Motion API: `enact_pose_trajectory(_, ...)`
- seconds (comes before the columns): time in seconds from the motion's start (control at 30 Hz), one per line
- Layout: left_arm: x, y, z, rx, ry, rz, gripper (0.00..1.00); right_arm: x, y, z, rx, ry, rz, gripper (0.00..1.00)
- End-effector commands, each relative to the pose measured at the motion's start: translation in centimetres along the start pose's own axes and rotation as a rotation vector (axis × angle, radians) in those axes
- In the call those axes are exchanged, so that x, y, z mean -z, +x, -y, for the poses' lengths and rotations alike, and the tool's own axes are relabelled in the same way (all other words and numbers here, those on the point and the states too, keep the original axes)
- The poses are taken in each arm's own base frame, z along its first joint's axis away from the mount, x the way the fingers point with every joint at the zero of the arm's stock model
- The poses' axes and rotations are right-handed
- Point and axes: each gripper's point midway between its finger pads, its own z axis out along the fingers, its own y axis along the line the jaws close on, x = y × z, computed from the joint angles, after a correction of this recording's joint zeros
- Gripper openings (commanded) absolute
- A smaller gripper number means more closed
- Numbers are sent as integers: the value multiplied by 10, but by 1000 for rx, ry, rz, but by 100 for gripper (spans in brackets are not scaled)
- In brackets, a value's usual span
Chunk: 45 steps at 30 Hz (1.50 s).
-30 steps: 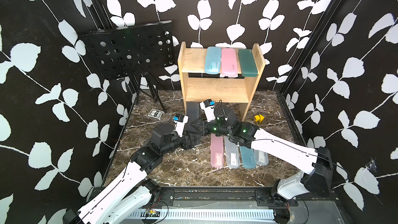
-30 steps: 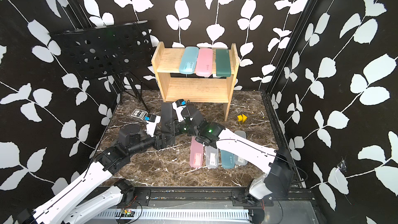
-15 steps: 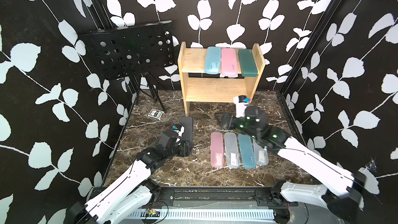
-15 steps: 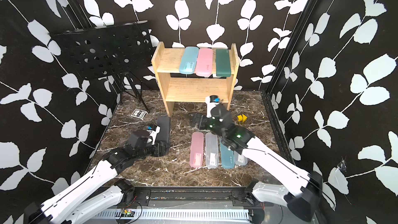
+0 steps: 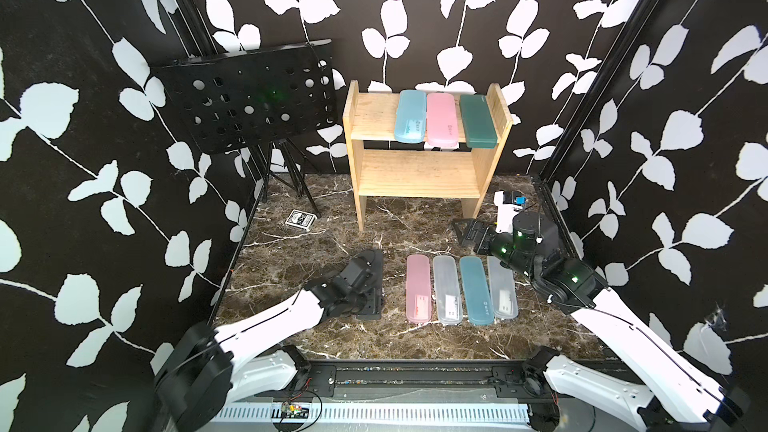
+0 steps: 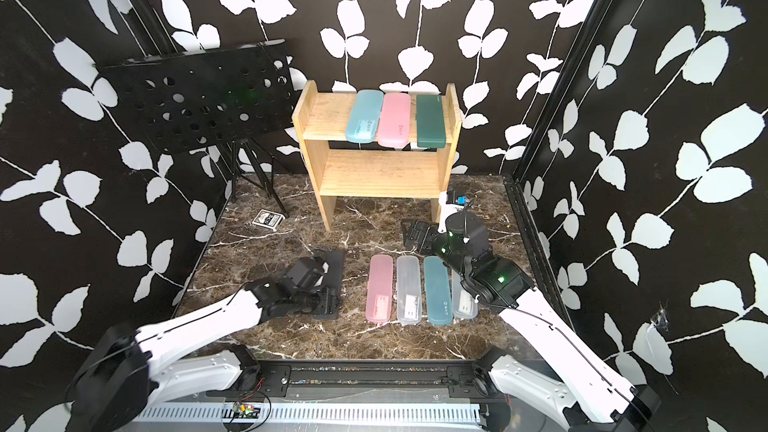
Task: Remove the pencil cases from the shelf
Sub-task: Place the pencil case at the center of the board.
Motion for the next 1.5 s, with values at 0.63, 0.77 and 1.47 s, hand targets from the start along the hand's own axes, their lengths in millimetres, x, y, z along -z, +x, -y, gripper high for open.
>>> enact_pose_trajectory(0.63, -46, -27, 44, -16, 37, -2, 63, 15, 3, 28, -2, 57, -1, 99)
enact_pose_trajectory(0.77, -46, -27, 49, -21, 53, 6, 71, 15, 4, 30, -7, 62, 1, 99)
enact_pose_trajectory(1.47, 121, -129, 91, -236, -8, 418, 99, 21, -17, 21, 10, 37, 58, 99)
